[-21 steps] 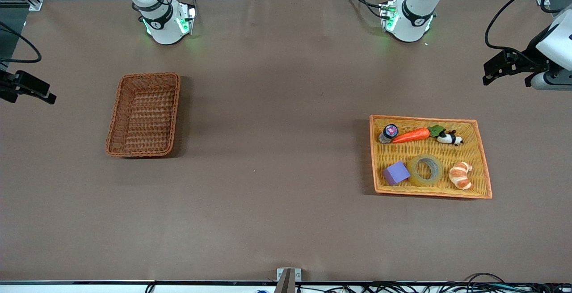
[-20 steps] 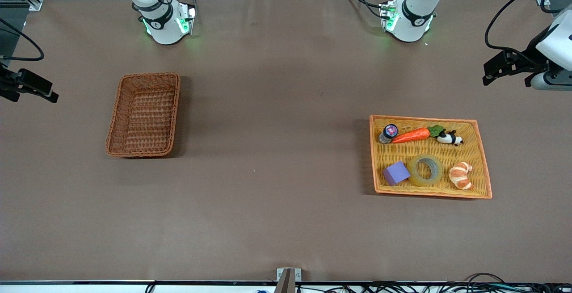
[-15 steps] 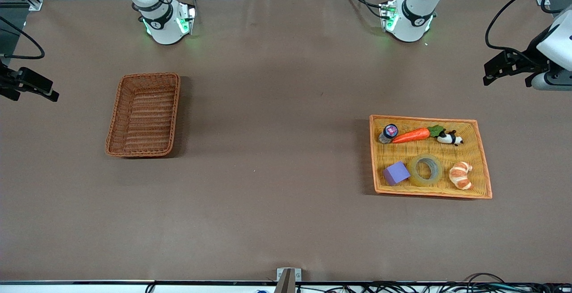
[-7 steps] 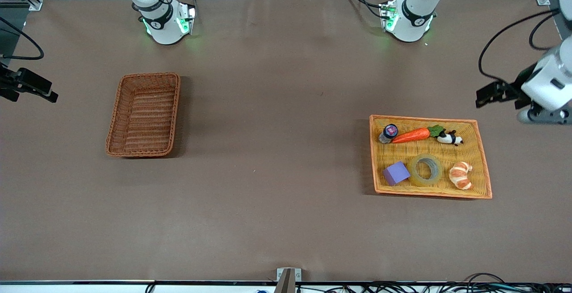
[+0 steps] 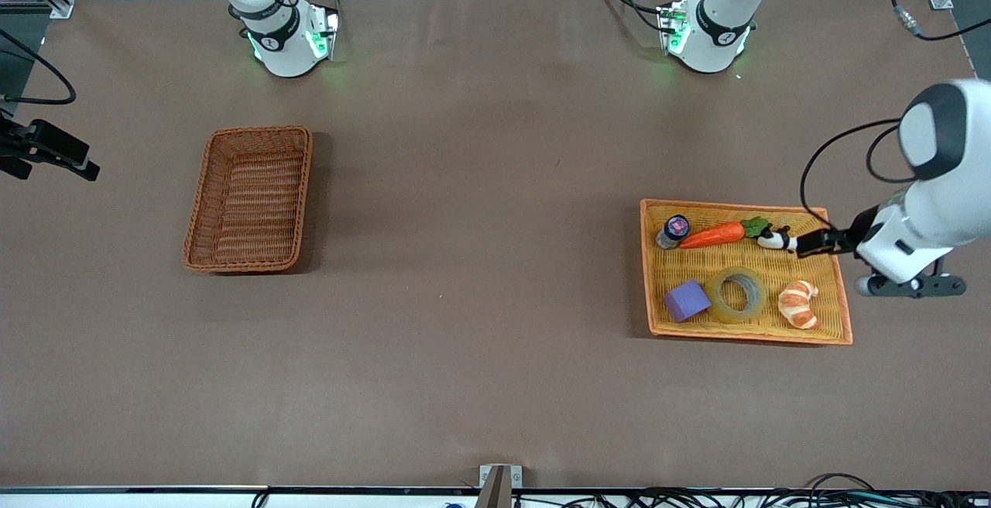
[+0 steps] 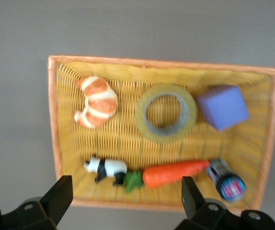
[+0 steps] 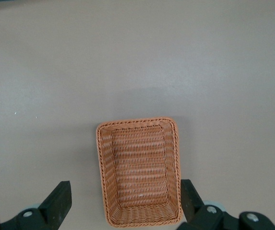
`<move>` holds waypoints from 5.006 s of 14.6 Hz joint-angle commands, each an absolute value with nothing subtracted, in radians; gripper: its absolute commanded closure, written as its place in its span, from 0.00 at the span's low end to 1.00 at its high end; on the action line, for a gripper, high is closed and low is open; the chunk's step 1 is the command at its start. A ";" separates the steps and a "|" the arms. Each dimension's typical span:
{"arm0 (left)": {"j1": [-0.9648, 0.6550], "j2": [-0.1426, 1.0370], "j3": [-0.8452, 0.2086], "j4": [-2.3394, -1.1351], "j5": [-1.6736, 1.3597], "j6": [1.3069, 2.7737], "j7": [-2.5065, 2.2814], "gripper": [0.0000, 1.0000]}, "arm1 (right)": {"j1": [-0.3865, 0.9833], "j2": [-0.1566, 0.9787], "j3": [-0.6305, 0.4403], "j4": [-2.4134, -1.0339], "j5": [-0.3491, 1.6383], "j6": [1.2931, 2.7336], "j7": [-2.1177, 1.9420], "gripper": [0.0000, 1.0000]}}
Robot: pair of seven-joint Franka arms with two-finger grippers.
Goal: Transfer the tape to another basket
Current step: 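Reach the left gripper down to the yellow tape roll in the tray, then grasp the tape roll with the left gripper and lift it out, then carry the tape toward the table middle and release it with the left gripper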
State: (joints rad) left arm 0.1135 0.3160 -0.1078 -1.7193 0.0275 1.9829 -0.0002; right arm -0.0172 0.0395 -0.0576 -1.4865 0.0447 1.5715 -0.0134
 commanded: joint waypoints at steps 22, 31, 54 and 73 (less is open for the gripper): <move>0.109 0.588 -0.117 -1.778 0.046 2.249 -0.176 0.74 | -0.018 0.018 -0.055 -1.508 0.054 1.563 -0.015 0.00; 0.110 0.581 -0.115 -1.744 0.046 2.237 -0.158 1.00 | -0.020 0.018 -0.055 -1.509 0.055 1.559 -0.021 0.00; -0.515 0.642 -0.331 -1.365 0.041 2.024 -0.753 1.00 | -0.021 0.018 -0.055 -1.509 0.055 1.559 -0.025 0.00; -0.701 0.672 -0.106 -1.318 0.144 2.105 -0.799 0.00 | -0.023 0.020 -0.057 -1.505 0.063 1.565 -0.063 0.00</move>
